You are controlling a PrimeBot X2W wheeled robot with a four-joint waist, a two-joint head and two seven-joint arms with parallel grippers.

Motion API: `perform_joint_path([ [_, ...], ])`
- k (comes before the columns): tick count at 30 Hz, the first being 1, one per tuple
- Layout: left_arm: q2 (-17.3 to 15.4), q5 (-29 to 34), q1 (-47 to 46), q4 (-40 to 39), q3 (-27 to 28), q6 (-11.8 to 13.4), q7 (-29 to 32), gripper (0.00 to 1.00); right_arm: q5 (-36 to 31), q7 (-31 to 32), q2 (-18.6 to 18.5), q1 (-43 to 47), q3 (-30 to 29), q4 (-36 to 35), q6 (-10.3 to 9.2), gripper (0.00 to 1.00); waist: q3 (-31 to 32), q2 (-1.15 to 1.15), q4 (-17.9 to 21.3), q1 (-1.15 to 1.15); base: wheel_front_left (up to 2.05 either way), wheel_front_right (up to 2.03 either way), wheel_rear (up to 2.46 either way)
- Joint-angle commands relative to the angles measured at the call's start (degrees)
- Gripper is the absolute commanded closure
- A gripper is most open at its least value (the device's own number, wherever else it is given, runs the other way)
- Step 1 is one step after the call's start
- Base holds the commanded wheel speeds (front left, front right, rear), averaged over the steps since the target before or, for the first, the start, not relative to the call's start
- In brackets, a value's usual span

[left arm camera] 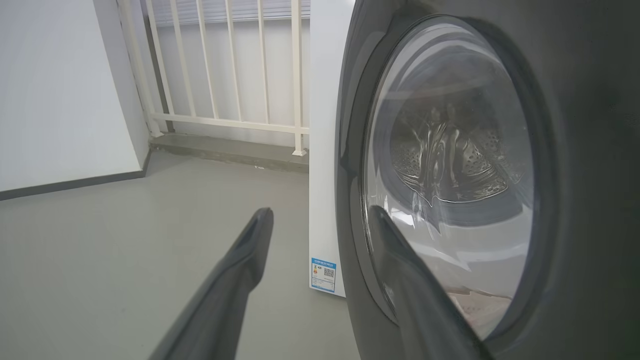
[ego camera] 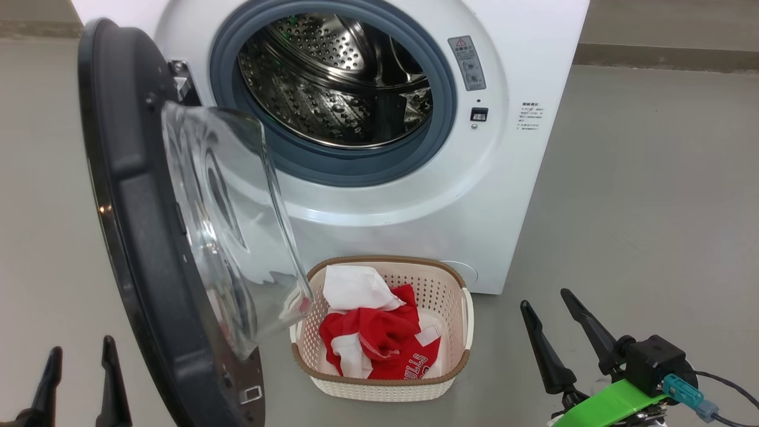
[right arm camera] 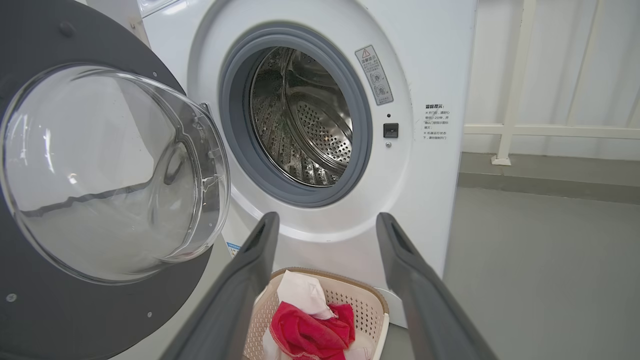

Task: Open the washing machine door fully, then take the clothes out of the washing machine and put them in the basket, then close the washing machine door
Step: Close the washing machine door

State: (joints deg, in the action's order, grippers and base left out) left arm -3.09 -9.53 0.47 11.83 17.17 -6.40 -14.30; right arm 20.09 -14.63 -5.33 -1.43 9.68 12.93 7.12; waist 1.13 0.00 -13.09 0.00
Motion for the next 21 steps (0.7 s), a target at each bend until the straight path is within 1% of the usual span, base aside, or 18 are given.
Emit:
perform_joint_path([
  [1,-0.90,0.92,-0.69,-1.12,2.02,-0.27,-0.70,0.00,-0.07,-0.37,-0.56,-2.66,1.09,-1.25,0.36,0.00,-0.02,0.00,-0.04,0.00,0.00,0.00,0.00],
  [10,-0.50,1.72,-0.51,-1.26,2.28,-0.58,-0.70,0.00,-0.06,-0.37,-0.63,-2.62,1.13,-1.28,0.36,0.00,-0.10,0.00,-0.17,0.00,0.00,0.00,0.00],
  [11,-0.48,1.84,-0.51,-1.17,2.26,-0.61,-0.70,0.08,-0.06,-0.37,-0.62,-2.62,1.12,-1.28,0.36,0.00,-0.10,0.00,-0.18,0.00,0.00,0.00,0.00],
  [12,-0.46,1.92,-0.53,-1.02,2.20,-0.64,-0.70,0.22,-0.06,-0.37,-0.61,-2.62,1.10,-1.28,0.36,0.00,-0.09,0.00,-0.20,0.00,0.00,0.00,0.00],
  [13,-0.46,1.92,-0.53,-1.02,2.20,-0.64,-0.70,0.22,-0.06,-0.37,-0.61,-2.62,1.10,-1.28,0.36,0.00,-0.09,0.00,-0.20,0.00,0.00,0.00,0.00],
  [14,-0.44,1.81,-0.68,-0.88,2.16,-0.68,-0.70,0.78,-0.07,-0.37,-0.60,-2.61,1.07,-1.29,0.36,0.00,-0.09,0.00,-0.22,0.00,0.00,0.00,0.00],
  [15,-0.41,1.53,-0.93,-0.77,2.26,-0.70,-0.70,1.00,-0.07,-0.37,-0.59,-2.60,1.02,-1.31,0.36,0.00,-0.08,0.00,-0.25,0.00,0.00,0.00,0.00],
  [19,-0.25,-1.86,-2.64,-0.35,2.90,-0.85,-0.70,1.00,-0.13,-0.37,-0.54,-2.52,0.87,-1.33,0.36,0.00,-0.01,0.00,-0.38,0.00,0.00,0.00,0.00],
  [21,-0.11,-6.10,-4.04,-0.21,3.66,-0.92,-0.70,1.00,-0.13,-0.37,-0.50,-2.47,0.84,-1.33,0.36,0.00,0.02,0.00,-0.42,0.00,0.00,0.00,0.00],
])
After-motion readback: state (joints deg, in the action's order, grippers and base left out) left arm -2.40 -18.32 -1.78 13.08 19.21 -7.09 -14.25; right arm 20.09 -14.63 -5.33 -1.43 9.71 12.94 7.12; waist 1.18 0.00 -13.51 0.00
